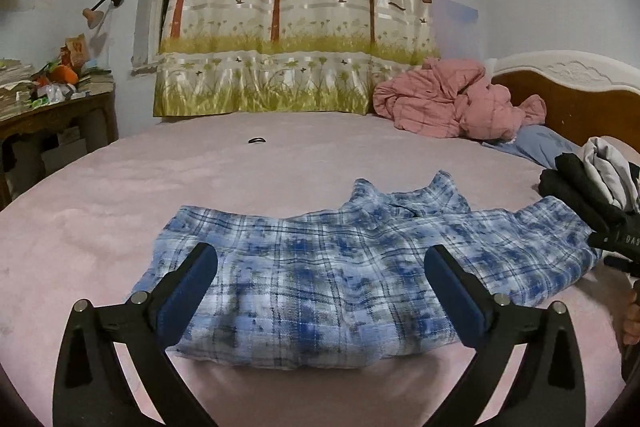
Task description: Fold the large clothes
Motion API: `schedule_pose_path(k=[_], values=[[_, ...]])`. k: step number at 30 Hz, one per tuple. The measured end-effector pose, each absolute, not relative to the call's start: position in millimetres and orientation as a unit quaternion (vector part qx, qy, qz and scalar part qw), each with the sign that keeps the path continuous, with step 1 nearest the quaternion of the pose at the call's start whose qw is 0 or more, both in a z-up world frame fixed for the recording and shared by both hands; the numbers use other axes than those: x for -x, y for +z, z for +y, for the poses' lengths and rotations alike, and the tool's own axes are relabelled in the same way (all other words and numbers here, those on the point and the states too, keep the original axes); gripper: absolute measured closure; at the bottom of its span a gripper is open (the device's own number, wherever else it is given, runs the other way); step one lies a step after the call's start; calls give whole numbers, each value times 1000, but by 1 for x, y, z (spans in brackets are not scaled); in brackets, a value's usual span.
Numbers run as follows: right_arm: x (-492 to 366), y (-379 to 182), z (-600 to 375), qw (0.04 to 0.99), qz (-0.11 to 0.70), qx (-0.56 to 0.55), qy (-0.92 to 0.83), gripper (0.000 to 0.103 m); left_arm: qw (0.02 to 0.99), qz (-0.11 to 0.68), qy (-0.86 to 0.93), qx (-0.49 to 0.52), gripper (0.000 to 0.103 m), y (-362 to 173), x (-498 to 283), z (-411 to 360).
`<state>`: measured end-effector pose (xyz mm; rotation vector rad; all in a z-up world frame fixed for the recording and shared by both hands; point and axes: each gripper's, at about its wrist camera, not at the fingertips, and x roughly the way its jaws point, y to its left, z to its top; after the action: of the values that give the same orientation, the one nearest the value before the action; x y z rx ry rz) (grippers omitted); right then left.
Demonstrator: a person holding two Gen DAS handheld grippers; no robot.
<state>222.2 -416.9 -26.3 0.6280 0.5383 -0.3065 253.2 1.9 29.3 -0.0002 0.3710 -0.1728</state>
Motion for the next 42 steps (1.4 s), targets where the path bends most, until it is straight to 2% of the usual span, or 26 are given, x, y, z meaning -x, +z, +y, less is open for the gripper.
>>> schedule_pose_path(k=[2,4,10,12,13,14,17,19,22,30,32,35,36,39,42], values=[[-212,-35,-440,887,226,-382,-132,16,978,192,-80,7,0,27,-256,3],[-205,-34,-448,885,195,-405,-125,16,973,214,-86,18,0,23,-262,5],[-237,-38,-439,891,253,-348,-143,16,962,266,-57,20,0,11,-280,10],[-242,-39,-442,890,258,-345,-146,33,956,289,-44,39,0,5,-288,19],[-247,-43,-445,885,267,-354,-141,57,951,302,-38,52,0,1,-292,24],[-251,-49,-450,877,277,-371,-126,72,947,312,-39,66,0,-1,-296,30],[-248,-40,-442,893,257,-340,-146,87,943,318,-39,93,4,-4,-298,40],[-243,-23,-423,918,232,-280,-157,90,946,311,-38,85,14,-2,-294,38],[-234,-6,-404,941,193,-231,-153,91,950,296,-48,82,20,5,-291,38],[-249,41,-293,977,188,-77,-70,91,964,252,-40,81,20,18,-282,45],[-260,48,-257,976,209,-54,-30,91,965,248,-39,72,20,18,-282,42],[-292,32,-221,937,313,-118,102,91,968,244,-49,44,22,19,-279,31],[-298,22,-208,934,326,-105,106,92,969,241,-51,35,22,20,-278,28],[-306,-9,-185,933,344,-58,91,92,970,235,-55,14,22,20,-275,19],[-294,0,-188,936,321,-72,124,90,970,236,-63,16,22,20,-274,18]])
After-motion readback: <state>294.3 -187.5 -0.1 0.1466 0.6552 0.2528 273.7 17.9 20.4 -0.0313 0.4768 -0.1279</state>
